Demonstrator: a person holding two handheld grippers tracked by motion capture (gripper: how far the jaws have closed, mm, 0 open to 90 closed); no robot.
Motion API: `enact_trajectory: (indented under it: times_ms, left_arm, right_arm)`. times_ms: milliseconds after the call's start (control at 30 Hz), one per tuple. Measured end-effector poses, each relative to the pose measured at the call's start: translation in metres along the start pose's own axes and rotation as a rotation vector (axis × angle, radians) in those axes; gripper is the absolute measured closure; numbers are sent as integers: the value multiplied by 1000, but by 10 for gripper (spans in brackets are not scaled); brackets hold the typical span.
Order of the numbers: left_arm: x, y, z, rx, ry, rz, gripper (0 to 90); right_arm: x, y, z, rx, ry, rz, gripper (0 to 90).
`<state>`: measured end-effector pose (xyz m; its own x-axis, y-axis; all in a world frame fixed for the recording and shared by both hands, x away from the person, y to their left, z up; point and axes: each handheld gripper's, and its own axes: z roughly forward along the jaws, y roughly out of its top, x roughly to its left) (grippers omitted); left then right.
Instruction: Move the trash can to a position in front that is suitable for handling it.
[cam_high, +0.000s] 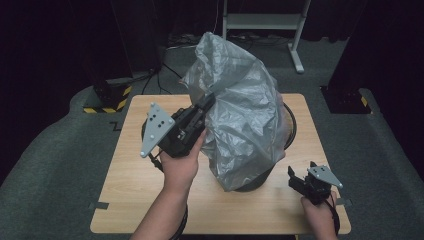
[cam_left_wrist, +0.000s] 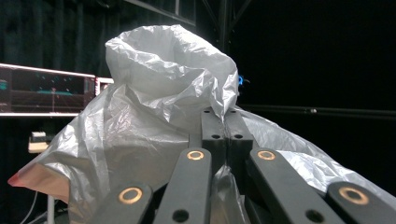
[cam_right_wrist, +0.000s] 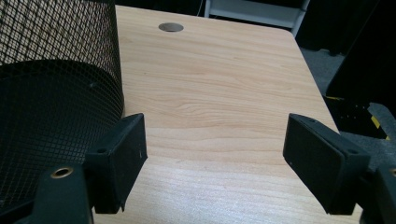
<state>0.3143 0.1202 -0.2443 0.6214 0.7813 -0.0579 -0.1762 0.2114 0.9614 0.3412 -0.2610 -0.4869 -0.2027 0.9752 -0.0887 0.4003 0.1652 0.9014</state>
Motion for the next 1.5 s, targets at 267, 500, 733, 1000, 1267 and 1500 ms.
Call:
enact_trajectory:
  times_ms: [267,500,733,1000,1267,1500]
  left_arm:
    - [9,10,-8,-37,28,0,889]
    - [15,19,-14,-75,44,-11,889]
    - [18,29,-19,-103,57,-5,889]
    - [22,43,-29,-132,72,3,889]
    - [24,55,-39,-151,87,17,889]
    - [31,56,-49,-153,116,26,889]
  right_arm:
    - [2,-1,2,5,5,-10,214]
    - [4,-1,2,3,5,-19,214]
    - [4,-1,3,7,3,-19,214]
    - [4,0,4,4,6,-14,214]
    - [5,0,5,4,8,-19,214]
    - [6,1,6,5,10,-27,214]
